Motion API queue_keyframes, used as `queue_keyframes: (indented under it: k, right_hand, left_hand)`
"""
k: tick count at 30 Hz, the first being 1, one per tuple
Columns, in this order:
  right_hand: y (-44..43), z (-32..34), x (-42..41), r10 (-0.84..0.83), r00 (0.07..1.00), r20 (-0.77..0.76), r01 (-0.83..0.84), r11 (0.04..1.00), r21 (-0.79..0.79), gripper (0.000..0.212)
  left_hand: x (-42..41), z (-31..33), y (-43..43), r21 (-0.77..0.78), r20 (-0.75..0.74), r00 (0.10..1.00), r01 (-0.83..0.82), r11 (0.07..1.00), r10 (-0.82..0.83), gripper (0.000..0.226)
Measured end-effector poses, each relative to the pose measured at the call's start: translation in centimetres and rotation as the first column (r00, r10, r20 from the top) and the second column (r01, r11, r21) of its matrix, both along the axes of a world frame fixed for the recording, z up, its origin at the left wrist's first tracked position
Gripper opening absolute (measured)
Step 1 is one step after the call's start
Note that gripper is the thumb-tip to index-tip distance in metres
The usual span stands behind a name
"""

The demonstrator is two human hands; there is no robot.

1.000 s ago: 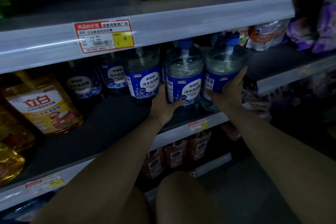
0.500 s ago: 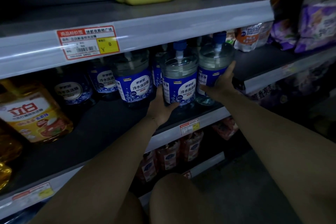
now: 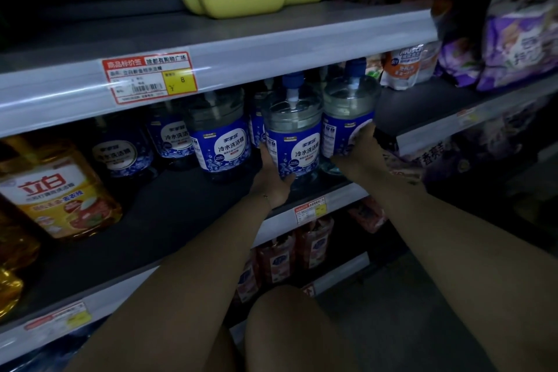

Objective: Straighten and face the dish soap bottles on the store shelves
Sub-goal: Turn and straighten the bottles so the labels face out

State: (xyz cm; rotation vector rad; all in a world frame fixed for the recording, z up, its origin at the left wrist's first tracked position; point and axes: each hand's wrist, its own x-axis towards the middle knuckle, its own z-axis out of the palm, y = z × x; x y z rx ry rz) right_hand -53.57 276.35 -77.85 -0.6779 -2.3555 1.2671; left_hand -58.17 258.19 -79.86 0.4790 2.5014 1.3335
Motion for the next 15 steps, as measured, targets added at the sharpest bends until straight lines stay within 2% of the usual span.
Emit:
queue_keyframes:
  k: [3,5,7,10,15]
  right_hand:
    - [-1.9,0.0,1.7,-0.017,1.0,0.008,0.014,0.967,0.254,0.052]
    - [-3.4,0.3,2.4,0.1,0.994,0.043,-0.109,0.909,0.402,0.036]
    - [-4.9,0.7,2.9,0.225,0.971,0.085,-0.237,0.828,0.508,0.031]
    - [-7.4,1.2,2.9,0.381,0.916,0.128,-0.372,0.684,0.628,0.031]
    - [-13.1,1.2,1.9,0.579,0.793,0.191,-0.517,0.473,0.714,0.027]
  left_hand:
    - [-0.4,0.5,-1.0,-0.135,-0.05,0.998,0.019,0.991,-0.026,0.09]
    - [-0.4,1.0,-2.0,-0.305,-0.127,0.991,0.002,0.952,-0.043,0.068]
    - [0.2,1.6,-3.3,-0.407,-0.215,0.974,-0.028,0.913,-0.066,0.052]
    - [1.5,2.1,-5.6,-0.442,-0.322,0.934,-0.005,0.897,-0.153,0.045]
    - [2.7,1.5,-11.6,-0.541,-0.409,0.889,-0.053,0.84,-0.207,0.029]
